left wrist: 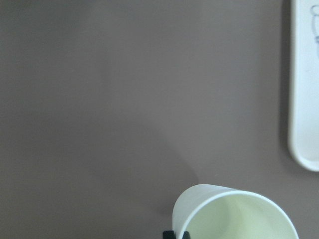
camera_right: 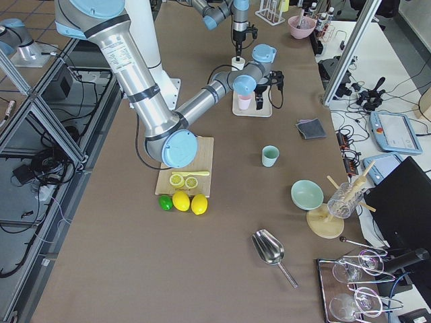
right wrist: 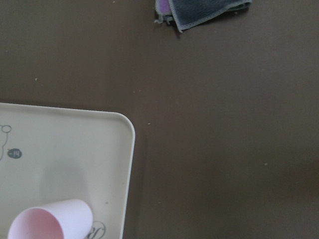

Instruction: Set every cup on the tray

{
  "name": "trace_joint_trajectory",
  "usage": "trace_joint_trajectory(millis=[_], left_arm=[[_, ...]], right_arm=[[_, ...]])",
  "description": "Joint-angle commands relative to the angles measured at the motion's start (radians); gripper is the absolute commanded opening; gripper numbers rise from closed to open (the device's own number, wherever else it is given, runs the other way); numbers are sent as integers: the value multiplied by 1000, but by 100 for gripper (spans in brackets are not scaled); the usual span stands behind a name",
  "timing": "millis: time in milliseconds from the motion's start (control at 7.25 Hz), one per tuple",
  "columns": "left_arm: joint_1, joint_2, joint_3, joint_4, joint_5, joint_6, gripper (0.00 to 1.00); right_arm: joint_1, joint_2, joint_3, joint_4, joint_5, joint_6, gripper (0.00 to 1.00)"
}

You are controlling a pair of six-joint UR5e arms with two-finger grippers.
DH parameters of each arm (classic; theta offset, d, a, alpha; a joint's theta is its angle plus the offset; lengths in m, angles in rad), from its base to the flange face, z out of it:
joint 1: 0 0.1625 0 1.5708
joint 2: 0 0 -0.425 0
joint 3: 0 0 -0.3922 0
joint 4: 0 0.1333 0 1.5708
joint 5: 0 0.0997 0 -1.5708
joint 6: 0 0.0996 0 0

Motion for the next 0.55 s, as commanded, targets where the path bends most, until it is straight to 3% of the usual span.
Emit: trace_joint_trajectory(millis=[0, 276, 414], left_arm=[[5, -149, 198, -54, 11, -28, 0], [6, -169, 260, -123, 13, -63, 0], [26, -174, 273, -128, 59, -83, 71]], right_arm=[[92, -72, -22, -32, 7, -178, 100], [141, -73, -115, -25, 48, -240, 100], [149, -69, -167, -20, 48, -242, 100]])
